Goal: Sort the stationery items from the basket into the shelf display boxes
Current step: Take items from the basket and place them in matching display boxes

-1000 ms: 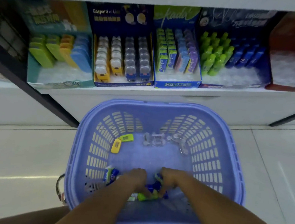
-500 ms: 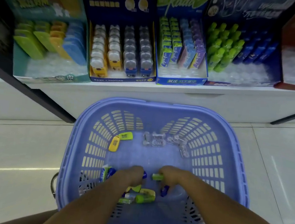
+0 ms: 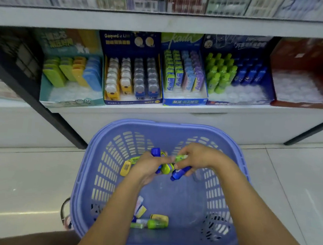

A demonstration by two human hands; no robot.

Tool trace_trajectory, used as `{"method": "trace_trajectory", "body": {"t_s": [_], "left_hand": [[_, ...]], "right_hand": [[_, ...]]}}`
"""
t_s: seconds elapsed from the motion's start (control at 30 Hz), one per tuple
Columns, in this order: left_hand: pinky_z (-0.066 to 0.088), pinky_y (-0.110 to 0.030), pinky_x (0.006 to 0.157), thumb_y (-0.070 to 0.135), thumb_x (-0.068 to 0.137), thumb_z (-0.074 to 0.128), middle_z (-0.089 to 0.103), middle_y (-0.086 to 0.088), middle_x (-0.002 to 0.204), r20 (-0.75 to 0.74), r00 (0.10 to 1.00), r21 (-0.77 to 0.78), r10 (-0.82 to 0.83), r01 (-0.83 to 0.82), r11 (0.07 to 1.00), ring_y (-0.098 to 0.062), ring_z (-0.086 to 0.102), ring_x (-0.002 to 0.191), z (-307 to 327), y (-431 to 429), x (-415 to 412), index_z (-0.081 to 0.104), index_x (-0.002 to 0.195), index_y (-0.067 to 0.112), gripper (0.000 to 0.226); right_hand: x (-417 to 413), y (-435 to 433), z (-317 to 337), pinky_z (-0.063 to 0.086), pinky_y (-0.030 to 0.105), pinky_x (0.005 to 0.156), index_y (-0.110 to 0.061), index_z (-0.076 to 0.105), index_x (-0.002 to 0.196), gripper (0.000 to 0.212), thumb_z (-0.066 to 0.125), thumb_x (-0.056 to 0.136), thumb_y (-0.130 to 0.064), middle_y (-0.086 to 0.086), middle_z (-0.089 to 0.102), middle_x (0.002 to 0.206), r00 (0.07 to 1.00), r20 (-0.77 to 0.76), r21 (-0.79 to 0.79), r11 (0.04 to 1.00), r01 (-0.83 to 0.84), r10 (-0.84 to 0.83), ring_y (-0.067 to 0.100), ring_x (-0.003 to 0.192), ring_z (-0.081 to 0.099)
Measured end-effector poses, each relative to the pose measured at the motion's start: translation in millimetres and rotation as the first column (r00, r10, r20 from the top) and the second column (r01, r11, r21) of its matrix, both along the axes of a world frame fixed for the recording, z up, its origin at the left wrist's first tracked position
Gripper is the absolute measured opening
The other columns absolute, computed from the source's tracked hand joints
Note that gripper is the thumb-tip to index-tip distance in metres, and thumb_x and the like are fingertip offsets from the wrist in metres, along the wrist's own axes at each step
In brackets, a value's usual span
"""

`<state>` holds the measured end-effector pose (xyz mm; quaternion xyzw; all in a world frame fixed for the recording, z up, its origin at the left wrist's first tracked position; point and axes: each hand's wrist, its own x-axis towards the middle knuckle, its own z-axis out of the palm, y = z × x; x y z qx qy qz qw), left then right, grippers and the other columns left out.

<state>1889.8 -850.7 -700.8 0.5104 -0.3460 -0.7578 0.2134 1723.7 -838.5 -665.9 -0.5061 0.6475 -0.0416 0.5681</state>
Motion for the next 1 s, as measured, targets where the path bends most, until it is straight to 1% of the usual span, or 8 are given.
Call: {"method": "trace_trajectory", "body": {"t_s": [0.17,0.3,0.4,0.5,0.6,0.7,0.8,1.0], "left_hand": [[0.04,-0.02,0.049,-0.002,0.083,0.065,0.051,-0.002,0.044,0.008,0.979,-0.184,0.206,-0.201,0.962,-0.015,0.053,0.045,38,-6,4,0.048,0.059,0.012,0.033],[0.042,-0.027,0.069,-0.003,0.086,0.061,0.045,0.001,0.041,-0.167,0.924,-0.109,0.344,-0.364,0.925,-0.011,0.056,0.044,64,-4,9,0.045,0.061,0.01,0.032],[0.042,-0.03,0.073,-0.001,0.086,0.061,0.047,0.001,0.044,-0.209,0.921,-0.099,0.329,-0.354,0.93,-0.012,0.057,0.046,79,-1,4,0.051,0.072,0.006,0.019],[0.05,-0.027,0.065,-0.001,0.087,0.061,0.053,-0.002,0.048,-0.247,0.92,-0.087,0.303,-0.332,0.939,-0.015,0.063,0.054,89,2,-5,0.052,0.086,0.002,0.01],[0.054,-0.024,0.059,-0.001,0.087,0.061,0.051,-0.006,0.049,-0.269,0.923,-0.067,0.275,-0.303,0.951,-0.018,0.063,0.057,96,6,-15,0.053,0.089,0.001,0.008],[0.054,-0.023,0.061,0.0,0.088,0.06,0.043,-0.01,0.061,-0.298,0.922,-0.042,0.248,-0.272,0.961,-0.023,0.055,0.063,101,10,-25,0.055,0.084,0.003,0.007],[0.053,-0.022,0.059,-0.001,0.088,0.059,0.04,-0.01,0.063,-0.3,0.922,-0.044,0.245,-0.27,0.962,-0.025,0.049,0.067,100,11,-33,0.055,0.082,0.002,0.008],[0.037,-0.03,0.071,0.0,0.087,0.06,0.039,-0.006,0.05,-0.285,0.929,-0.021,0.238,-0.254,0.967,-0.021,0.046,0.06,90,11,-47,0.053,0.08,0.005,0.011]], "right_hand": [[-11,21,24,0.059,0.028,0.066,-0.001,0.061,0.101,0.022,0.07,0.081,-0.006,0.007,0.064,0.088,0.886,0.329,0.002,0.939,0.345,-0.326,0.021,0.081,0.069],[-25,34,39,0.056,0.017,0.055,0.002,0.06,0.1,0.021,0.045,0.098,-0.013,0.014,0.07,0.084,0.396,0.647,0.288,0.69,0.664,-0.652,0.015,0.063,0.069],[-35,38,50,0.056,0.016,0.056,0.003,0.055,0.112,0.029,0.042,0.095,-0.016,0.016,0.064,0.09,-0.045,0.76,0.516,0.561,0.647,-0.648,0.014,0.063,0.066],[-47,36,59,0.059,0.028,0.072,0.005,0.054,0.116,0.031,0.043,0.094,-0.014,0.013,0.064,0.101,-0.217,0.817,0.516,0.509,0.689,-0.535,0.019,0.087,0.061],[-63,28,71,0.057,0.033,0.079,-0.005,0.061,0.102,0.02,0.045,0.097,-0.017,0.006,0.064,0.087,-0.078,0.851,0.345,0.44,0.829,-0.519,0.017,0.081,0.06],[-89,9,86,0.046,0.022,0.075,-0.014,0.059,0.091,0.006,0.058,0.091,-0.009,-0.001,0.061,0.08,0.267,0.78,-0.125,0.277,0.953,-0.566,0.009,0.074,0.057],[-123,-14,99,0.047,0.017,0.07,-0.006,0.058,0.107,0.028,0.07,0.081,-0.01,0.002,0.062,0.088,0.532,0.487,-0.615,0.161,0.772,-0.693,0.007,0.074,0.06],[-187,-53,92,0.04,0.023,0.064,-0.003,0.056,0.109,0.031,0.07,0.082,-0.012,0.007,0.062,0.089,0.593,-0.016,-0.898,0.273,0.346,-0.805,0.018,0.074,0.056]]}}
